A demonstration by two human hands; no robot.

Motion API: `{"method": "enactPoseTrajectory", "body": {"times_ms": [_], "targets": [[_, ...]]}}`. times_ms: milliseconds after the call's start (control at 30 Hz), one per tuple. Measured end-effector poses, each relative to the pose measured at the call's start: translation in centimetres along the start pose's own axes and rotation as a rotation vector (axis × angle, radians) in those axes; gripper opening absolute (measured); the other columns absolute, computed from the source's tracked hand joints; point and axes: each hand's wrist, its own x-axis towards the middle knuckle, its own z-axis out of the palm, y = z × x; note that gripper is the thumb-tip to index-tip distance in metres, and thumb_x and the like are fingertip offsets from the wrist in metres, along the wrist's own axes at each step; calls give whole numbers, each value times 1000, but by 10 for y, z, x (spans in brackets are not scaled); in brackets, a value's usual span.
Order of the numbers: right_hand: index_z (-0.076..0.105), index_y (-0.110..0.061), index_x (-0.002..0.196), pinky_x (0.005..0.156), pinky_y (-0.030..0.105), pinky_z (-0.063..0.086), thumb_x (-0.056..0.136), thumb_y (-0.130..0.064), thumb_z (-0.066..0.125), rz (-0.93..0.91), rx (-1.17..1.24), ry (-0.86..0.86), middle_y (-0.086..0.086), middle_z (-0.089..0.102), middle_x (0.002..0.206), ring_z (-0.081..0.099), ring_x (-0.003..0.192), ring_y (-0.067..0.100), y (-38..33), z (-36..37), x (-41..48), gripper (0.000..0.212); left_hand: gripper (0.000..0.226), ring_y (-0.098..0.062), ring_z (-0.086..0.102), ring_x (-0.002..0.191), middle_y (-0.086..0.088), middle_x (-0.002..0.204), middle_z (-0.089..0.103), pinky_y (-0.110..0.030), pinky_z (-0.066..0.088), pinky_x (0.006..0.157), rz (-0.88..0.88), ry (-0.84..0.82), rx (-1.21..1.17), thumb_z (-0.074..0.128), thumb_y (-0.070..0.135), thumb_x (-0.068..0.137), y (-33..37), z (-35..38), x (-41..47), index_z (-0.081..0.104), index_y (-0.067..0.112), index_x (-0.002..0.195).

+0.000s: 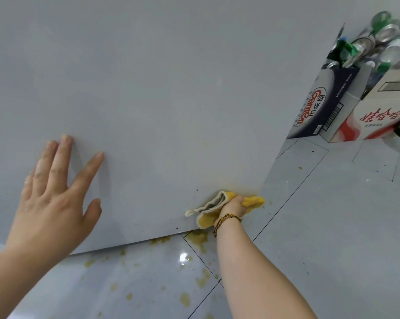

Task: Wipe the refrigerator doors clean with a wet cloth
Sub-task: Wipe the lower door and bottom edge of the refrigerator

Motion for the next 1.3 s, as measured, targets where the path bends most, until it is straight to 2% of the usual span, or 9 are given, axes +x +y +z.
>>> {"method": "enactPoseTrajectory", "body": {"times_ms": [133, 233, 333, 433, 567, 700, 933, 1167, 1300], "targets": [[39, -23, 111, 94, 56, 43, 49, -50, 37, 92, -10, -140, 10, 52, 120, 54, 111, 36, 52, 7, 48, 68, 63, -2, -18, 138, -12, 148, 0, -51, 12, 111, -25, 5, -3, 35, 37, 72, 5, 0, 0, 31, 23, 133], [33, -12, 130, 107, 49, 31, 77, -37, 43, 33, -83, -175, 10, 38, 139, 39, 128, 32, 18, 5, -24, 59, 64, -1, -18, 137, -14, 147, 4, -62, 24, 102, -32, 3, 18, 40, 34, 71, 7, -1, 0, 31, 21, 133], [6, -3, 145, 114, 31, 3, 91, -19, 29, -525, -146, -57, 16, 2, 154, 5, 143, 28, -13, 7, -56, 61, 65, -4, -14, 140, -16, 146, 13, -60, 29, 98, -14, 21, 80, 34, 39, 72, 6, -7, -1, 31, 20, 134], [17, 10, 140, 111, 20, -7, 82, -24, 30, -1294, -199, -117, 38, 9, 144, 3, 136, 38, -31, 8, -65, 69, 65, -28, 7, 137, -17, 145, 18, -52, 24, 98, 1, 33, 99, 34, 38, 73, 2, -11, -5, 32, 18, 134], [-4, -19, 147, 113, 42, -3, 90, -33, 30, -1926, -689, -109, 15, -10, 154, -11, 140, 34, 1, 0, -39, 68, 65, -33, 14, 132, -16, 145, 18, -45, 21, 101, -23, 12, 81, 35, 37, 74, -8, -10, -16, 28, 21, 136], [-3, -20, 147, 115, 49, -1, 72, -22, 42, -2462, -1109, -73, 2, -14, 155, -11, 142, 28, 33, -14, -3, 88, 65, -32, 16, 130, -16, 144, 19, -51, 25, 101, -142, -13, -1, 36, 39, 74, -17, -18, -25, 28, 19, 136], [16, -25, 143, 116, 42, 3, 83, -23, 40, -2797, -923, -91, -2, -7, 156, -4, 144, 21, -29, 5, -33, 65, 81, -23, 1, 141, -10, 155, 3, -31, 5, 110, -708, 138, -268, 63, 2, 80, -44, -43, -40, 17, 13, 145], [7, -29, 146, 112, 46, -14, 88, -43, 33, -2498, -680, -16, -6, -19, 153, -20, 141, 20, -46, 68, -151, 65, 67, -12, 18, 139, 6, 152, 21, -33, 20, 109, -1064, 107, -791, 43, 0, 90, -93, -67, -41, 17, 30, 145], [25, -24, 140, 115, 46, -10, 77, -31, 42, -2913, -896, -192, -1, -8, 156, -14, 142, 22, -10, 82, -157, 66, 71, -11, 22, 138, 7, 149, 28, -30, 24, 104, -1040, 66, -965, 37, -8, 87, -112, -72, -48, 19, 31, 144]]}}
